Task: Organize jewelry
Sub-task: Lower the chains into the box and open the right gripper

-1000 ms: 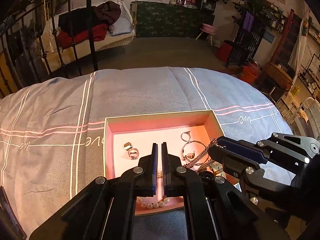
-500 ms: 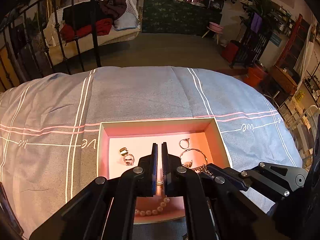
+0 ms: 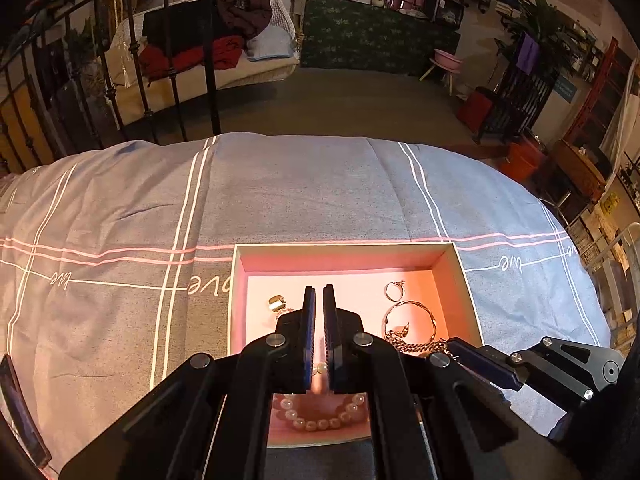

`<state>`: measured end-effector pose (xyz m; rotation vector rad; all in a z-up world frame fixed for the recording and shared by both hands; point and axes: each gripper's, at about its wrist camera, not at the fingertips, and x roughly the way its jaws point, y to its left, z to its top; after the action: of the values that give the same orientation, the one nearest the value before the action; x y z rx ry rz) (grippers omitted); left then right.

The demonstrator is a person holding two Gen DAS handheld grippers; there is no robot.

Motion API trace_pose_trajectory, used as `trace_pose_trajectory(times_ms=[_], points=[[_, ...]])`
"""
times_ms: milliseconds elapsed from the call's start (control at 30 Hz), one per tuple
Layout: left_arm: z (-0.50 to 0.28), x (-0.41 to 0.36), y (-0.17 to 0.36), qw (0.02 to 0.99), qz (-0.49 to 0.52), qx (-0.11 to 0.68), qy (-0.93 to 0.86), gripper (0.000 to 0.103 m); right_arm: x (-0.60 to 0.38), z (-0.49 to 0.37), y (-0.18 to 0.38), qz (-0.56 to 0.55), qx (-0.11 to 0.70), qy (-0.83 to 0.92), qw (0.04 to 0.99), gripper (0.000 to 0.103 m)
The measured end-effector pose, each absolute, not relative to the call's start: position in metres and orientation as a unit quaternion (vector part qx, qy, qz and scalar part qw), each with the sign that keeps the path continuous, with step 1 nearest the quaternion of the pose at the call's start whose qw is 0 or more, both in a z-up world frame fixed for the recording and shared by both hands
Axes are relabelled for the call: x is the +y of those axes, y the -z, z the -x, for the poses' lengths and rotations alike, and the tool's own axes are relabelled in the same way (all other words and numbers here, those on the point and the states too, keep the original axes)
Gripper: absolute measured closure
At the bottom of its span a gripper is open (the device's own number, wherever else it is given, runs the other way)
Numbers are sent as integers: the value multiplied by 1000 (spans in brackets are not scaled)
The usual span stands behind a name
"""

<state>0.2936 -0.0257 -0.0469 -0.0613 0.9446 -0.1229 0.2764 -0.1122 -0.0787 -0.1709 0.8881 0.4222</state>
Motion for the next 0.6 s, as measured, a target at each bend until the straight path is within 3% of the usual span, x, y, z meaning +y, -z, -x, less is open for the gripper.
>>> trace_pose_trajectory(times_ms=[233,267,300,333,367,400,433,600], points=[[-291,-23,45,890,29,451,61,92,-111,-278,78,76,426,-205,878,92],[-291,-22,44,891,31,449,62,80,-111,-277,78,75,426,-205,878,92],[-291,-22,44,892,32,447,65,53,-112,-277,77,72,425,-207,878,89],[-290,-22,42,893,33,444,67,36,-114,-277,77,68,426,-207,878,77],[-289,-22,40,898,32,434,65,10,-114,-277,76,65,424,-207,879,67],[-286,-21,37,905,28,421,58,7,-115,-276,74,64,421,-204,882,44],[-285,-22,36,907,21,417,53,7,-116,-275,72,67,413,-198,886,31],[-282,-22,38,902,16,426,59,6,-121,-268,66,63,398,-182,897,24]])
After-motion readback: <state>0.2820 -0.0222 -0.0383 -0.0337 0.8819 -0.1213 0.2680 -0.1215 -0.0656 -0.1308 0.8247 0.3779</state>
